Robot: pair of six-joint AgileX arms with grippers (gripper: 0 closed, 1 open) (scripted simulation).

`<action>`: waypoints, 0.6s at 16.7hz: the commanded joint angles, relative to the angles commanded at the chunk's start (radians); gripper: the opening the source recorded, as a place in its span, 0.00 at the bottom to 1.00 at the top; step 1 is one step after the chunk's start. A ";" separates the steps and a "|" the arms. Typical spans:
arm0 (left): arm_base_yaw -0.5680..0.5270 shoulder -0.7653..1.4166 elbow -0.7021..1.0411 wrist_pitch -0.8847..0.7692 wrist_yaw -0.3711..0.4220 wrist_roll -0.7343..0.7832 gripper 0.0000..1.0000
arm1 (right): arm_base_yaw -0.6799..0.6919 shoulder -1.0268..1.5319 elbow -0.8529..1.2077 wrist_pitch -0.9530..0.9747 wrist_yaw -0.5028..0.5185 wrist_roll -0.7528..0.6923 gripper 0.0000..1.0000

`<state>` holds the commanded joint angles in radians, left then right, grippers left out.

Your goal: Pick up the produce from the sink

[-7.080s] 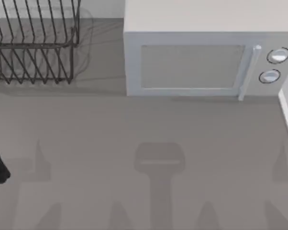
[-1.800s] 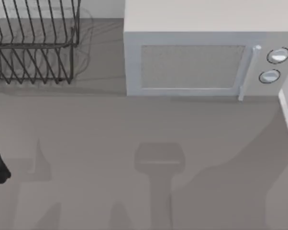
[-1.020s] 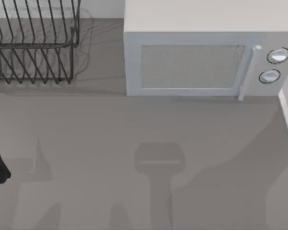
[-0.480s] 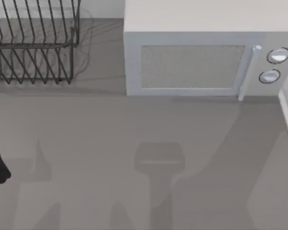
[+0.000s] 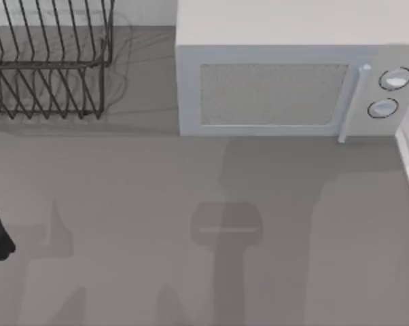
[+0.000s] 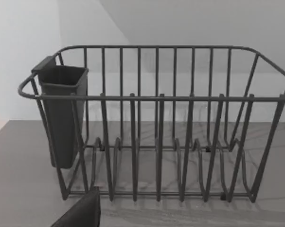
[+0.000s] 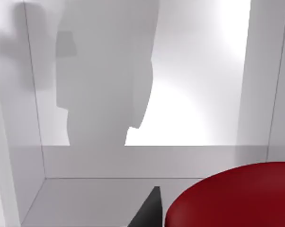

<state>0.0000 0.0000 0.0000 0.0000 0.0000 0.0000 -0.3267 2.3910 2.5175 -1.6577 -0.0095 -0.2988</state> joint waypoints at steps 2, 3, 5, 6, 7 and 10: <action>0.000 0.000 0.000 0.000 0.000 0.000 1.00 | 0.000 -0.008 0.035 -0.036 0.000 0.000 0.00; 0.000 0.000 0.000 0.000 0.000 0.000 1.00 | 0.000 -0.009 0.037 -0.039 0.000 0.000 0.00; 0.000 0.000 0.000 0.000 0.000 0.000 1.00 | 0.000 -0.009 0.037 -0.039 0.000 0.000 0.00; 0.000 0.000 0.000 0.000 0.000 0.000 1.00 | 0.003 -0.008 0.036 -0.037 -0.001 0.002 0.00; 0.000 0.000 0.000 0.000 0.000 0.000 1.00 | 0.005 -0.010 0.035 -0.037 0.000 0.003 0.00; 0.000 0.000 0.000 0.000 0.000 0.000 1.00 | 0.063 -0.068 -0.007 -0.039 0.006 0.063 0.00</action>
<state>0.0000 0.0000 0.0000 0.0000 0.0000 0.0000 -0.2639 2.3227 2.5103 -1.6964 -0.0040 -0.2360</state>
